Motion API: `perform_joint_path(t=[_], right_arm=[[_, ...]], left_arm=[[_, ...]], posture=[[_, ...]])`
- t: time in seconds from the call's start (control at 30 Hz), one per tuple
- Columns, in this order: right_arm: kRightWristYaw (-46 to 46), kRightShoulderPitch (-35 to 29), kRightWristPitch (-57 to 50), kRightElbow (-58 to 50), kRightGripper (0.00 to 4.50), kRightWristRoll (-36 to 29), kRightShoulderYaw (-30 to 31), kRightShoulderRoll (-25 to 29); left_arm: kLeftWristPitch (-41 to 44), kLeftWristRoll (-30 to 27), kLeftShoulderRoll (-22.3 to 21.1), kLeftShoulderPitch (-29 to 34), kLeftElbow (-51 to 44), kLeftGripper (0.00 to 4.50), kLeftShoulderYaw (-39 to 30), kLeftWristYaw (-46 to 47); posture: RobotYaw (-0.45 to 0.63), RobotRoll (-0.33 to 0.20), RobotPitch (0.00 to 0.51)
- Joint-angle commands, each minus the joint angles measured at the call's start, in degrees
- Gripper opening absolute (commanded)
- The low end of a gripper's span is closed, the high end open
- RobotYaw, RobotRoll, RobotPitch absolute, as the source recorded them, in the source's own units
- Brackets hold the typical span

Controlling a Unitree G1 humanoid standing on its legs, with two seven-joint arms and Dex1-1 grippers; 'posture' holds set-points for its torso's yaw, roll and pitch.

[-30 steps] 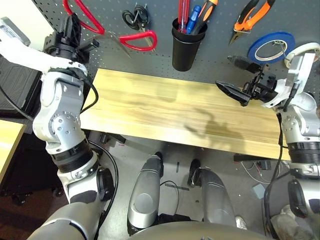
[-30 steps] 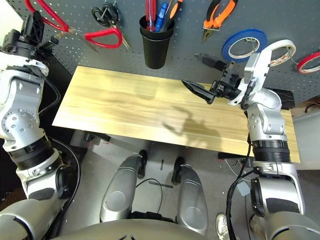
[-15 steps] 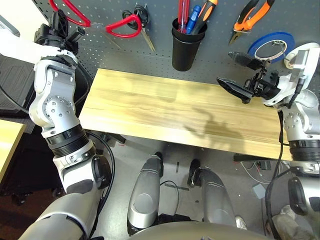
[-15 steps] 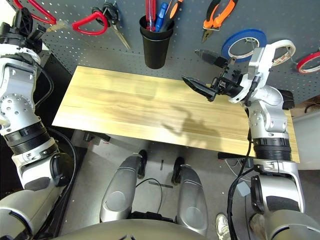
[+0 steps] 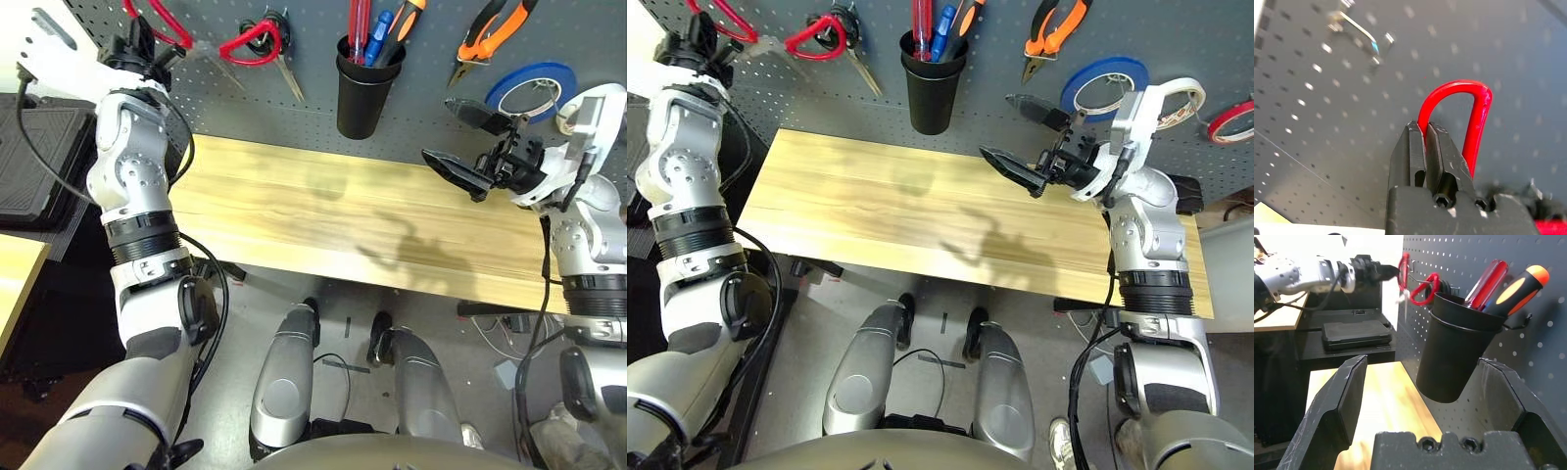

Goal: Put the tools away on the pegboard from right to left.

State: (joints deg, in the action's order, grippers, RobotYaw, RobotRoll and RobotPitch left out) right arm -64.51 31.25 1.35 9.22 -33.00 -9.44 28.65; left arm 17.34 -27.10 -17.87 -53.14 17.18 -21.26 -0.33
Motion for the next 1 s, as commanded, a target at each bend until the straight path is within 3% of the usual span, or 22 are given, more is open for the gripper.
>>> perform_joint_path(t=[0.03, 0.5, 0.73, 0.9, 1.0], right_arm=[[-0.08, -1.04, -3.33, -3.84, 4.5, -1.06, 0.03, 1.6], [1.34, -2.32, -8.14, -10.71, 4.5, -4.08, -1.25, 2.06], [2.15, -2.84, -7.54, -10.95, 4.5, -3.85, -0.49, 0.87], [2.09, -3.58, -6.76, -10.4, 4.5, -3.25, -0.02, -0.27], [1.99, -3.88, -6.38, -10.06, 4.5, -2.87, 0.14, -0.7]], left_arm=[[-2.38, 4.69, 0.35, 1.43, 2.68, 0.04, 4.87, -3.28], [-7.26, 10.51, 2.85, 1.5, 9.09, 0.04, 9.67, -7.7], [-5.49, 10.82, 3.39, 5.28, 5.23, 2.48, 10.43, -8.74], [-2.61, 10.51, 3.37, 11.95, -0.88, 4.33, 11.06, -9.85], [-0.98, 10.53, 3.23, 15.79, -4.18, 4.45, 10.9, -9.71]], posture=[[0.25, 0.0, 0.244], [0.23, 0.0, 0.234], [0.23, 0.0, 0.234], [0.24, 0.0, 0.238], [0.24, 0.0, 0.242]])
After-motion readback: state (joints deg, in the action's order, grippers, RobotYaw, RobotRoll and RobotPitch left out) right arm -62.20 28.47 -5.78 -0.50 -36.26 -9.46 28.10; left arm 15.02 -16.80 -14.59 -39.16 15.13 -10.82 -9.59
